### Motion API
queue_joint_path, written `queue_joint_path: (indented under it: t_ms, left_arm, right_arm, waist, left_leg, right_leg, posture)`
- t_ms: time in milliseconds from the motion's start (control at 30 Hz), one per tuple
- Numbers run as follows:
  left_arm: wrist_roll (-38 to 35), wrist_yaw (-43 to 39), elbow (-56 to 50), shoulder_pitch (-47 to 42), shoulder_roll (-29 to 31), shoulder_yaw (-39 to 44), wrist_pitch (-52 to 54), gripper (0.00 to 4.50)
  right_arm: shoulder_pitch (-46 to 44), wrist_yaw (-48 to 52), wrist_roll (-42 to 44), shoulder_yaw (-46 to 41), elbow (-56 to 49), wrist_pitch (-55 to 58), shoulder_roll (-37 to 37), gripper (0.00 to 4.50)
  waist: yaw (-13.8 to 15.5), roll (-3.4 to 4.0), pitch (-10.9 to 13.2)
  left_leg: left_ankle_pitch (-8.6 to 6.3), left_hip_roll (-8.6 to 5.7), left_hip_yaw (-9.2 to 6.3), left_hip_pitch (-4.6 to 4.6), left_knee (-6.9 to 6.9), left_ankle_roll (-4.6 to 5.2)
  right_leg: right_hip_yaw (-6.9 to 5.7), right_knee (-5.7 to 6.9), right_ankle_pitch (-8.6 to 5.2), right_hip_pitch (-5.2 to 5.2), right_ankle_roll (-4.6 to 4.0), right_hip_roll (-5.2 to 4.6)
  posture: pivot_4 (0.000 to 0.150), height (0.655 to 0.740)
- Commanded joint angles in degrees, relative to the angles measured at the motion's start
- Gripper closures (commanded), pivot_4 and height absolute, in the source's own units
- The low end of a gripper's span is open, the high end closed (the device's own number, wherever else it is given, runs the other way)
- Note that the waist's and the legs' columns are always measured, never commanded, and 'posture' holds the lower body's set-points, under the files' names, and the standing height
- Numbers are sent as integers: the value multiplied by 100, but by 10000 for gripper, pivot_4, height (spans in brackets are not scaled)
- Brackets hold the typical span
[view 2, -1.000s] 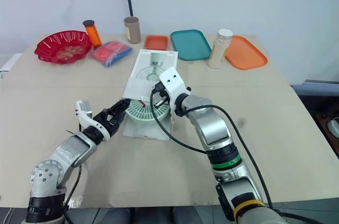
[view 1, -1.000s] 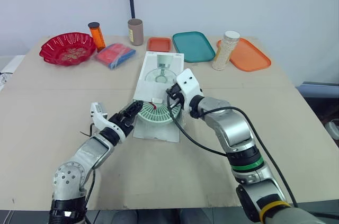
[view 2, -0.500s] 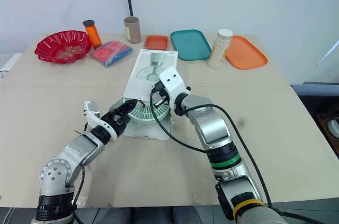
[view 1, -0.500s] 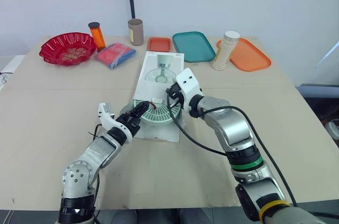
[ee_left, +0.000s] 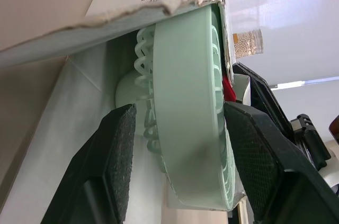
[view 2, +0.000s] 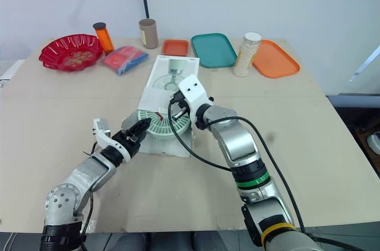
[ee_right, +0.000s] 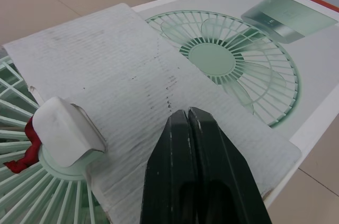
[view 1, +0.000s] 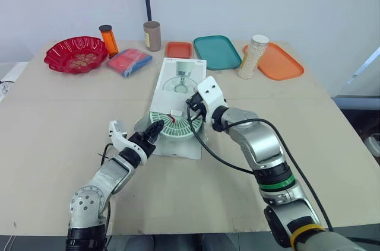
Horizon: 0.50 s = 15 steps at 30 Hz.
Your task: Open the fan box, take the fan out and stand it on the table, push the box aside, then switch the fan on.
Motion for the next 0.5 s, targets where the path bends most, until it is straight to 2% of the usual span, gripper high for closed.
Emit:
queue_joint_path:
  t_ms: [33, 67, 300, 500]
  left_arm:
    - [139, -98, 77, 17, -13, 72, -13, 22924]
    - [138, -145, 90, 27, -39, 85, -21, 25337]
    - [130, -330, 32, 214, -83, 140, 43, 25337]
    - [-165, -313, -199, 548, 90, 270, 198, 25337]
  right_arm:
    - [120, 20, -83, 92, 234, 154, -57, 45000]
    - [119, 25, -81, 94, 236, 153, -58, 45000]
    - [122, 26, -84, 106, 219, 163, -48, 45000]
    - [138, -10, -71, 114, 151, 255, -15, 45000]
  waist:
    - [0, 0, 0]
    - [1, 0, 0]
    - [-6, 0, 0]
    - [-21, 0, 0]
  left_leg:
    - [0, 0, 0, 0, 0, 0]
    - [0, 0, 0, 0, 0, 0]
    - [0, 0, 1, 1, 0, 0]
    - [-1, 1, 3, 2, -4, 1]
  right_leg:
    - [0, 0, 0, 0, 0, 0]
    - [0, 0, 0, 0, 0, 0]
    - [1, 0, -2, 0, 4, 0]
    - [5, -2, -2, -1, 4, 1]
  posture:
    - [1500, 7400]
    - [1500, 7400]
    - [1500, 7400]
    - [1500, 7400]
